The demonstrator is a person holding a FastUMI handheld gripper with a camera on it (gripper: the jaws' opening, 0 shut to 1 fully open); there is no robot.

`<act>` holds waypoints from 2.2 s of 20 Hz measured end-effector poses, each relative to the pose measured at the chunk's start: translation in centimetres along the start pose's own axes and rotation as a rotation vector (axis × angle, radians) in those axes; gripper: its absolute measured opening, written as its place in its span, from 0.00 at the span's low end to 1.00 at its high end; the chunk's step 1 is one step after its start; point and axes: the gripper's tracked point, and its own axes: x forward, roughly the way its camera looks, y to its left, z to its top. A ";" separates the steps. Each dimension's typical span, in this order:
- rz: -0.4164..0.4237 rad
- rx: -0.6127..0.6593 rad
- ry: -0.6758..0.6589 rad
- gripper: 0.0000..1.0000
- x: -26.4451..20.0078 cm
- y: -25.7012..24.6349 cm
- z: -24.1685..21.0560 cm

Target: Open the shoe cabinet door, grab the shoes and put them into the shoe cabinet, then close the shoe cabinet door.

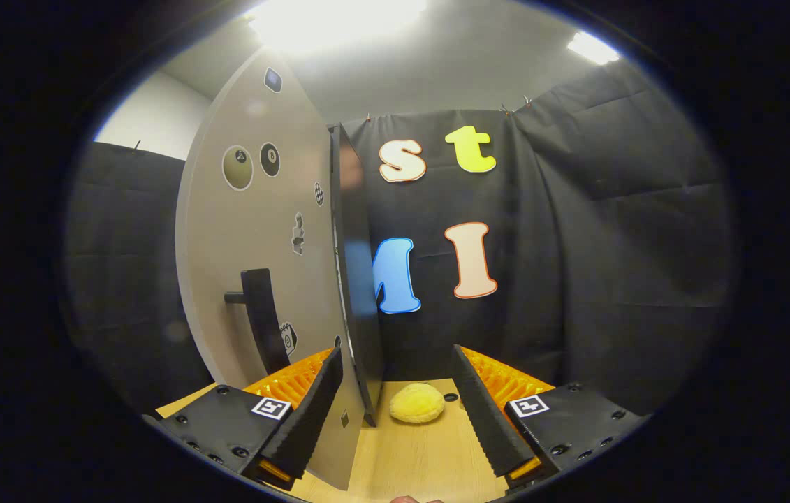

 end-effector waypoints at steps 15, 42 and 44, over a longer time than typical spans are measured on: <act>-0.154 -0.089 0.073 0.96 0.3 3.1 -0.1; 0.001 -0.177 -0.001 0.98 9.9 31.9 0.0; 0.001 -0.159 -0.004 0.97 8.4 32.2 -0.1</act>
